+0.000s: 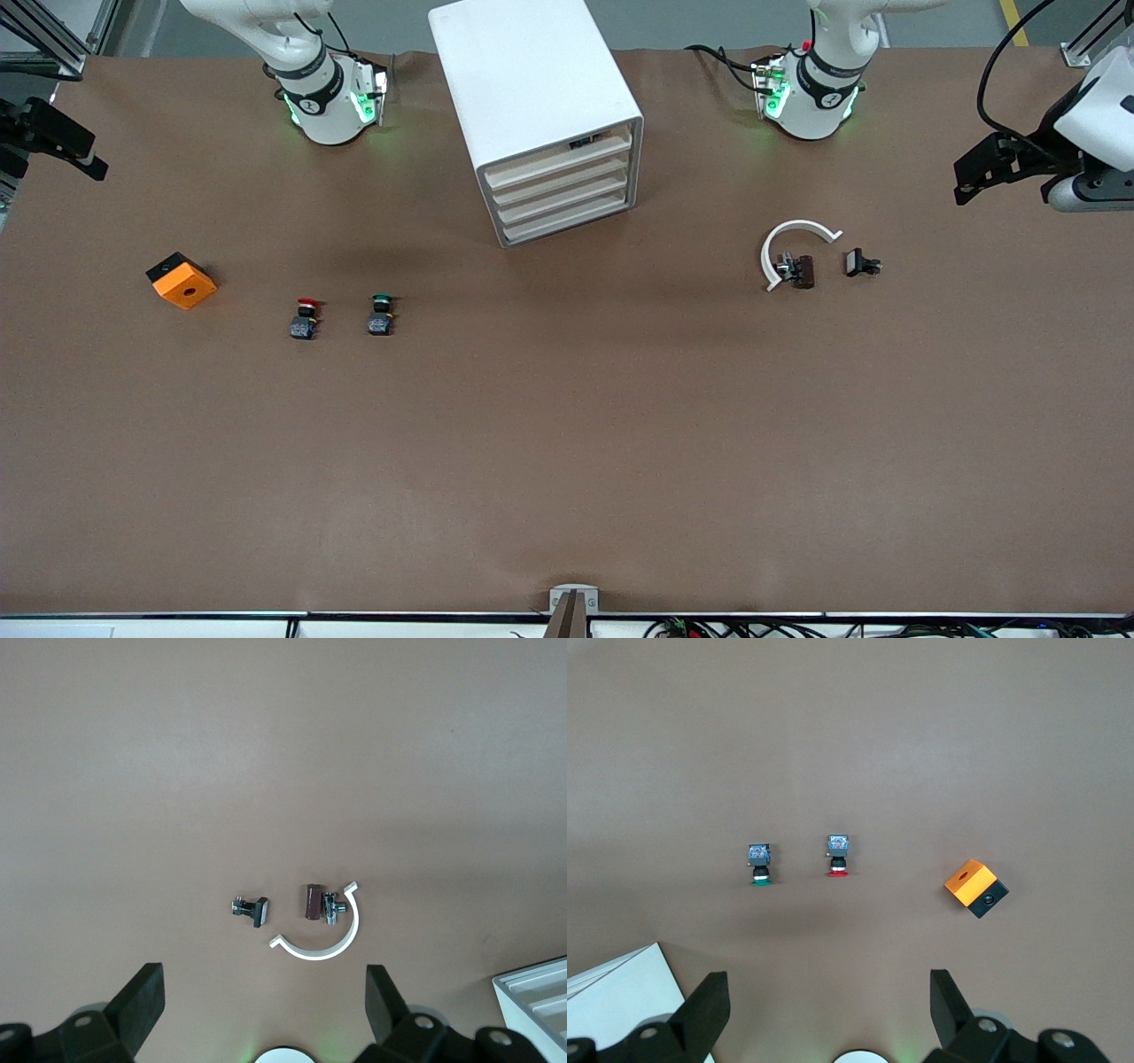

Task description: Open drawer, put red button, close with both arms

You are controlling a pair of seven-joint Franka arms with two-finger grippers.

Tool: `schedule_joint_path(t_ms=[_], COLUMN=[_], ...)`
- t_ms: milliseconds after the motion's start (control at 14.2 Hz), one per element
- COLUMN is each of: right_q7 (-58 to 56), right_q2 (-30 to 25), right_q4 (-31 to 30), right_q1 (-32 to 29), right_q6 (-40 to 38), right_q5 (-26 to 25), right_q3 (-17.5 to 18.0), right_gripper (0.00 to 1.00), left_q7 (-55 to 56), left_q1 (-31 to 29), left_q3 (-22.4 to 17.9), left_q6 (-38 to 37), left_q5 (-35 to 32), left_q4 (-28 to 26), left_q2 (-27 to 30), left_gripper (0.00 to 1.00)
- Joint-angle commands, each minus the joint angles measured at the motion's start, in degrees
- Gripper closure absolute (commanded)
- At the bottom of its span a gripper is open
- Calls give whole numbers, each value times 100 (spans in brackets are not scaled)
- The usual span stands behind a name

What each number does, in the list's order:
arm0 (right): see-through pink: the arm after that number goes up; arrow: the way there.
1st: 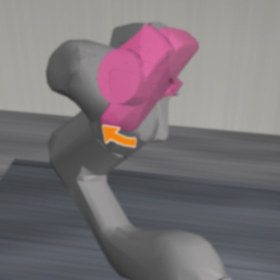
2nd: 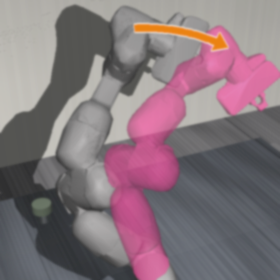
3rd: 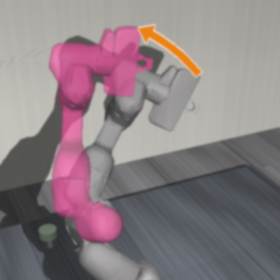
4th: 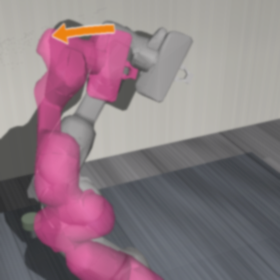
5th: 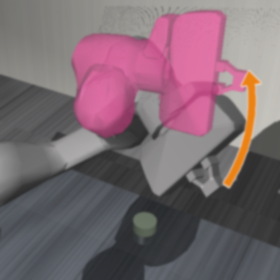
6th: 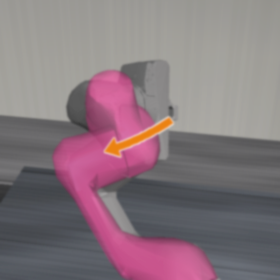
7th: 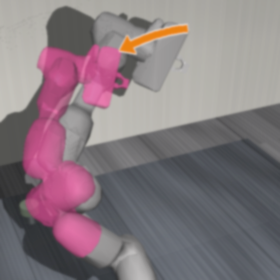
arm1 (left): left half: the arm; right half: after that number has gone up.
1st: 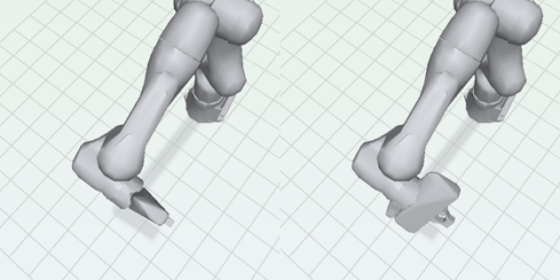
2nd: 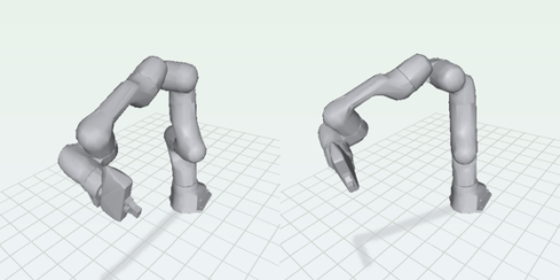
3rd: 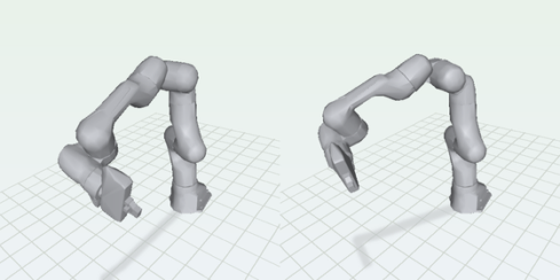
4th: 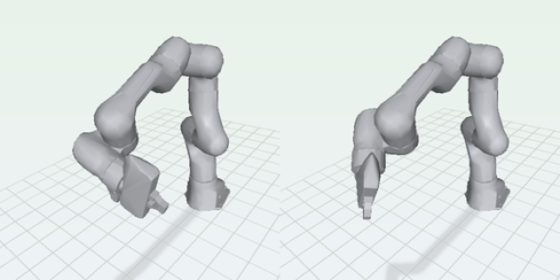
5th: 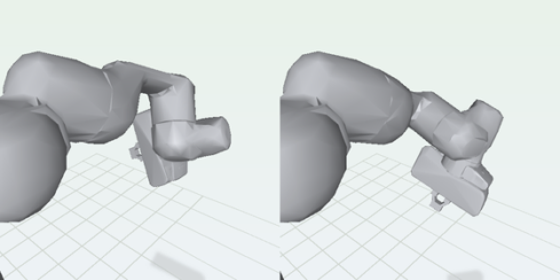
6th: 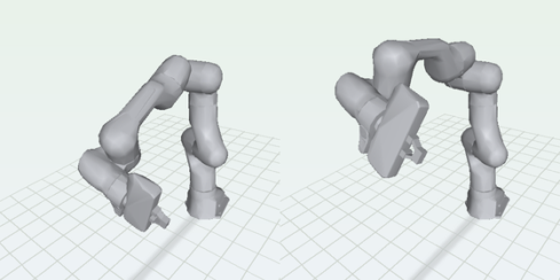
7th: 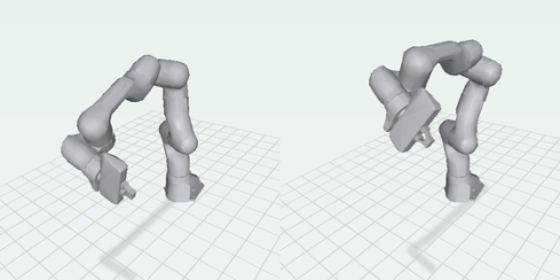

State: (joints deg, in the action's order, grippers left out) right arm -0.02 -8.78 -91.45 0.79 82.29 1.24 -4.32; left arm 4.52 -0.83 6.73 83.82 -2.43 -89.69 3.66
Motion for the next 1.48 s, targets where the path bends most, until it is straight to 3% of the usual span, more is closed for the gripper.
schedule_joint_path(t_ms=[0,633,1406], right_q7=[-138,-156,-139], right_q2=[-80,192,1344], right_q4=[-39,48,251], right_q1=[-44,-79,-88], right_q6=[-73,-20,-12], right_q5=[43,-1,17], right_q3=[28,28,37], right_gripper=[0,0,0], left_q7=[-135,-21,874], left_q1=[-5,74,742], left_q3=[-13,30,83], left_q6=[-147,-121,925], left_q5=[-91,-38,14], left_q4=[180,505,452], left_q2=[-76,-1156,-3011], left_gripper=[0,0,0])
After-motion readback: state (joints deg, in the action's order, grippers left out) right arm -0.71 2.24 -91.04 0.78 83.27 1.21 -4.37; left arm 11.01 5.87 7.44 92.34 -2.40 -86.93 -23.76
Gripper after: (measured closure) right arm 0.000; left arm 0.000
